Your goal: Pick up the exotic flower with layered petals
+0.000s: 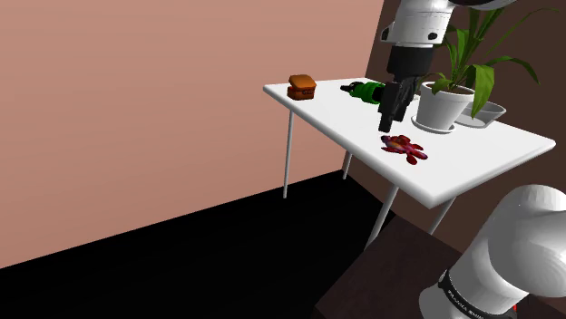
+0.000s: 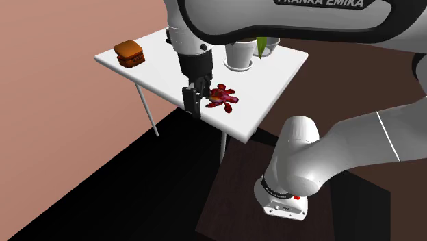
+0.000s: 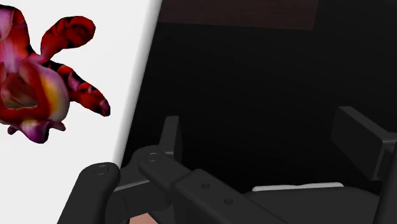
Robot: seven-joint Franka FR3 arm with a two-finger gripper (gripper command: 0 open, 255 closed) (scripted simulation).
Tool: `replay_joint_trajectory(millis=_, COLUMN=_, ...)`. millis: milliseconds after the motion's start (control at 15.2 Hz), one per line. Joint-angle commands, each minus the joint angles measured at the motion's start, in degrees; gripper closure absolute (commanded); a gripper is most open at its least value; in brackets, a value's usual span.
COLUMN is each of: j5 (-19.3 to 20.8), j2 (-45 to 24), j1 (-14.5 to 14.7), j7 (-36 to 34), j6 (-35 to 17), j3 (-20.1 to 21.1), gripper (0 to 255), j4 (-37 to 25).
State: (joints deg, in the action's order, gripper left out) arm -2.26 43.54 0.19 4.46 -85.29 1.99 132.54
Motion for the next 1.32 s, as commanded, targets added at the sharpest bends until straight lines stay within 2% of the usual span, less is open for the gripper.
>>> replay_joint_trajectory(millis=0, j5=0.0, j2=0.0, j1=0.0, j7=0.0, j6=0.0, j3=0.0, gripper=0, j4=0.0)
replay_joint_trajectory(millis=528, j5=9.5, j2=-0.3, j1=-8.7, j7=-8.9, j6=-13.5, j3=0.4, gripper=0, j4=8.4)
replay_joint_trajectory(millis=1056, j5=20.0, j2=-2.2, j1=-18.9, j7=-19.7, j6=-26.0, j3=0.1, gripper=0, j4=14.2)
replay_joint_trajectory(millis=1254, j5=20.9, j2=-2.5, j1=-19.6, j7=-20.8, j6=-28.2, j3=0.1, gripper=0, j4=15.8)
